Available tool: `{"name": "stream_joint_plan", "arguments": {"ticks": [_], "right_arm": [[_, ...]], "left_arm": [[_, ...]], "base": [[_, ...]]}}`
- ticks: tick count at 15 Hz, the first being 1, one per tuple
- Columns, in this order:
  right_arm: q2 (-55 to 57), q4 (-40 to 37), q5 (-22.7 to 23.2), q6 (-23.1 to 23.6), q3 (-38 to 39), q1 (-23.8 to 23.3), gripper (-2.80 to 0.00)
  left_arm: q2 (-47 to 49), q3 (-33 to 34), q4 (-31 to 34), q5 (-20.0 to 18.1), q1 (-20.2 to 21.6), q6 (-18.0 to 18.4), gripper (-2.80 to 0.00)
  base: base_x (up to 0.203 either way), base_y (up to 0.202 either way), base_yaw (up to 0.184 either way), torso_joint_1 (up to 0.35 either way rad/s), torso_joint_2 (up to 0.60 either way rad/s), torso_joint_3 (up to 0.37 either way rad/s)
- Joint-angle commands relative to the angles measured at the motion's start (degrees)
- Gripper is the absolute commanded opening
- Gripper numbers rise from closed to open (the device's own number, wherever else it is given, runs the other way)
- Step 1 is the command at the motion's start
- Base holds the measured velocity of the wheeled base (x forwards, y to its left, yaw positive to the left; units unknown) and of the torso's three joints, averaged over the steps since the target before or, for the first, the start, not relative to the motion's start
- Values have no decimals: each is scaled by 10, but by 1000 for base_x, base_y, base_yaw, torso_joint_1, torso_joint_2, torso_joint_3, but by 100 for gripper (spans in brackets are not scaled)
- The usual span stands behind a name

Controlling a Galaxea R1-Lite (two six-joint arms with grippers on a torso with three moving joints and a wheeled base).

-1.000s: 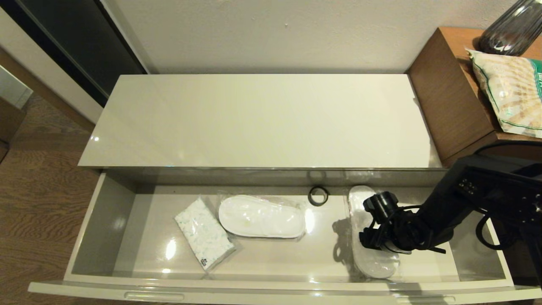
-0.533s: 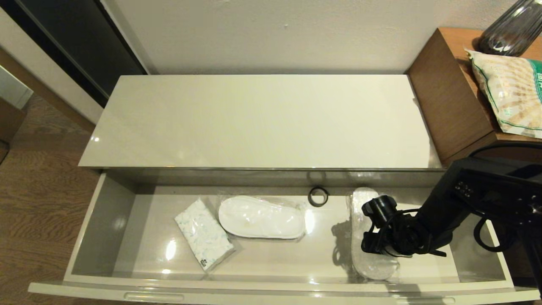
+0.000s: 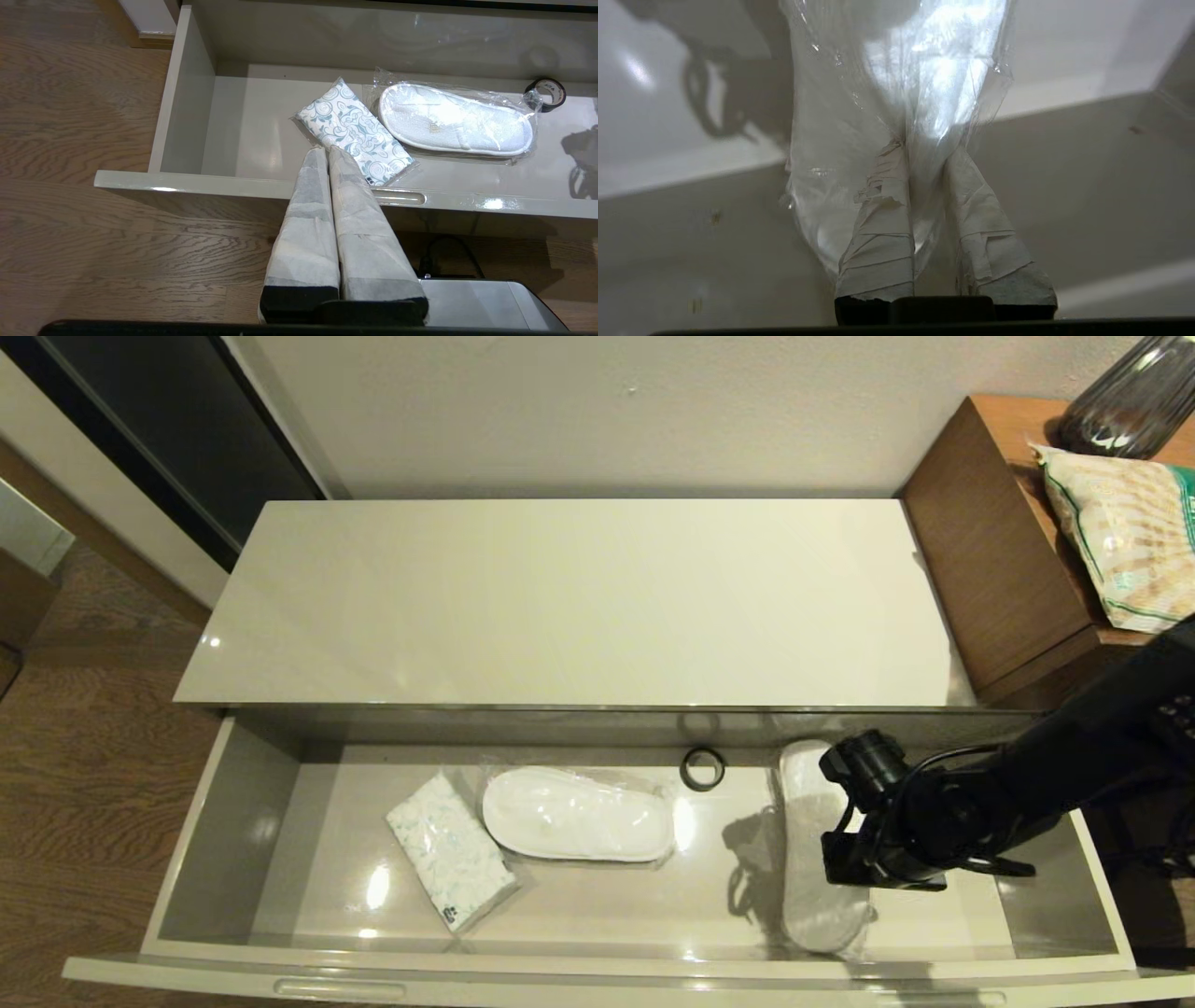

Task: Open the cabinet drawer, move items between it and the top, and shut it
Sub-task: Take out the disposable slippers from the drawer, then place the disposable slippers on the table

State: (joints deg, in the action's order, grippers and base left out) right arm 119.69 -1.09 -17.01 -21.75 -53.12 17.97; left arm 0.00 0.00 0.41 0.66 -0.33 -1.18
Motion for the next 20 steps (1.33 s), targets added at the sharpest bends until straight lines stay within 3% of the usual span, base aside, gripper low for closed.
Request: {"name": "stream_joint_plan", "arguments": {"ticks": [1, 20], "right_arm": [[-68, -65, -1, -2, -17, 2, -280], [-266, -475, 12, -22, -211, 2, -280]], "left_arm": [[-1, 0, 0, 0, 0, 0, -280], [-1, 0, 0, 0, 0, 0, -280]], "base": [[0, 0, 0, 0, 0, 0], [0, 0, 0, 0, 0, 0]]}}
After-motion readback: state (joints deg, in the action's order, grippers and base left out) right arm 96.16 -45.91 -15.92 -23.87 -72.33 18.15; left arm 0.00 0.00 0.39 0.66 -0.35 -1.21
